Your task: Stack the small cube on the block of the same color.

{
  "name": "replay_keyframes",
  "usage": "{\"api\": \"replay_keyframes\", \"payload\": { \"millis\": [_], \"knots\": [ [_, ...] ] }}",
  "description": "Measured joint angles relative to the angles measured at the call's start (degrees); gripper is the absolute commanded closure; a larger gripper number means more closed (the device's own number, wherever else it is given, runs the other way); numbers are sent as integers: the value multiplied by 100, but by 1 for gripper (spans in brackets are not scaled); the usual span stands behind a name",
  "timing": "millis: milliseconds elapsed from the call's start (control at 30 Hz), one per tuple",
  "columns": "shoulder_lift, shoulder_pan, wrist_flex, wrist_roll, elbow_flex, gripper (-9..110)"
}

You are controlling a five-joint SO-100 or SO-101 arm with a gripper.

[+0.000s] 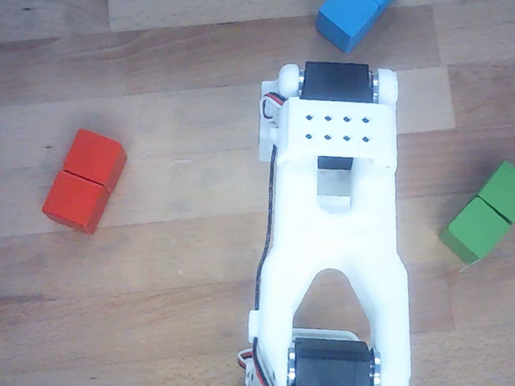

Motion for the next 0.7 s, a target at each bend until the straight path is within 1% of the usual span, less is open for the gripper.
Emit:
{"api": "replay_keyframes", "payload": {
  "millis": [367, 700],
  "knots": [
    [-70, 9, 0, 0, 0, 83],
    [-149, -325, 0, 0, 0, 83]
  ]
}}
